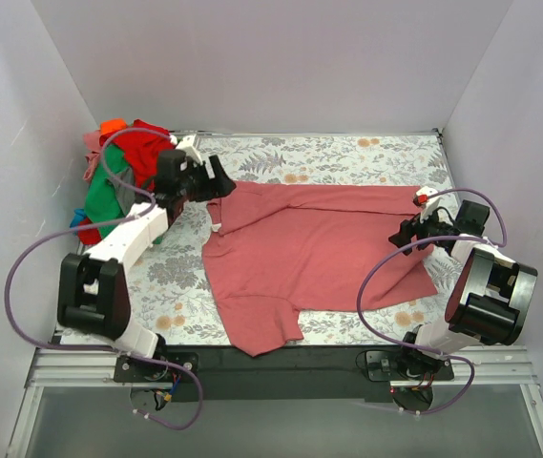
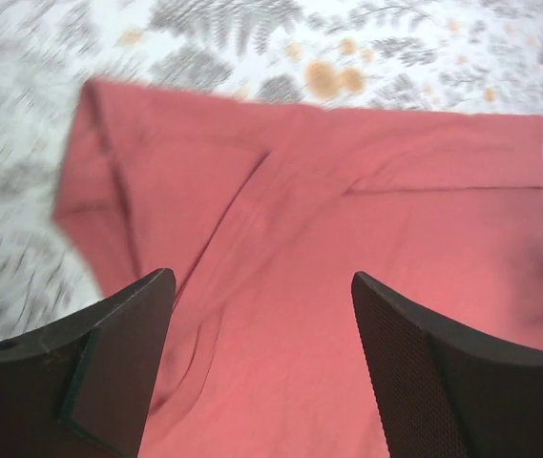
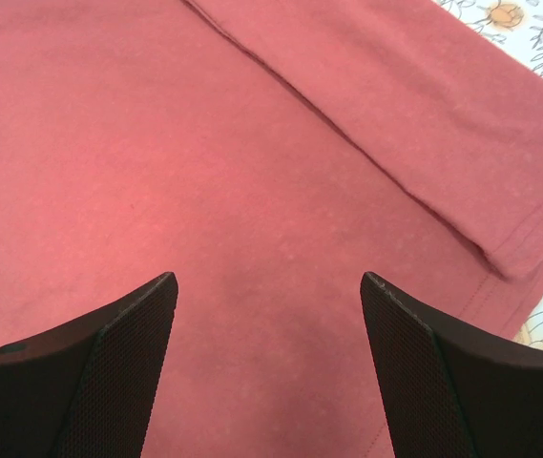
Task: Fold and stack the t-shirts
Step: Fold the tshirt
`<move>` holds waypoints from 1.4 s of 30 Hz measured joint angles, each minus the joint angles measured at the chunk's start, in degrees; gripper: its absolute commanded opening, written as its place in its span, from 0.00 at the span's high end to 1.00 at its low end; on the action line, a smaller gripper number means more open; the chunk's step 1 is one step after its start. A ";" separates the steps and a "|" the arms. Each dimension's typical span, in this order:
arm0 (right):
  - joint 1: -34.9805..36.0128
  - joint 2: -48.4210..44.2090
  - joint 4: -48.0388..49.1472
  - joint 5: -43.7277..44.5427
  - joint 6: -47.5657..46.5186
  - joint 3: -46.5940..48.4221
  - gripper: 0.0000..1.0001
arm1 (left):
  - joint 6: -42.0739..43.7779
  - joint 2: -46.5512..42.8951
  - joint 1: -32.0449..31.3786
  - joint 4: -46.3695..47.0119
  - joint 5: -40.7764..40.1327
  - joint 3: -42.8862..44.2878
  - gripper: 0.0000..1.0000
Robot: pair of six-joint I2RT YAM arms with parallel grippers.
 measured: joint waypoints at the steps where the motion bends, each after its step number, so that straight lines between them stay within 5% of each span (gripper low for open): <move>1: 0.00 0.00 -0.52 -0.04 0.00 0.11 0.16 | 0.81 2.80 -0.02 -0.22 2.27 3.61 0.32; 7: 0.00 0.42 -5.66 -1.07 -0.83 2.71 0.19 | 4.92 23.98 -0.39 -4.83 12.96 20.92 0.35; 13: 0.00 2.75 -9.70 -2.10 -2.05 5.84 0.22 | 7.67 35.71 -1.53 -13.33 15.69 25.99 0.35; 24: 0.00 3.89 -13.07 -2.58 -3.08 6.29 0.22 | 10.25 38.03 -4.61 -17.86 13.86 29.81 0.45; 31: 0.00 3.89 -13.25 -2.58 -3.17 6.29 0.23 | 11.17 38.21 -5.07 -19.17 13.00 29.88 0.67; 42: 0.00 3.89 -13.27 -2.58 -3.19 6.29 0.23 | 11.74 37.90 -7.28 -20.15 11.54 29.07 0.88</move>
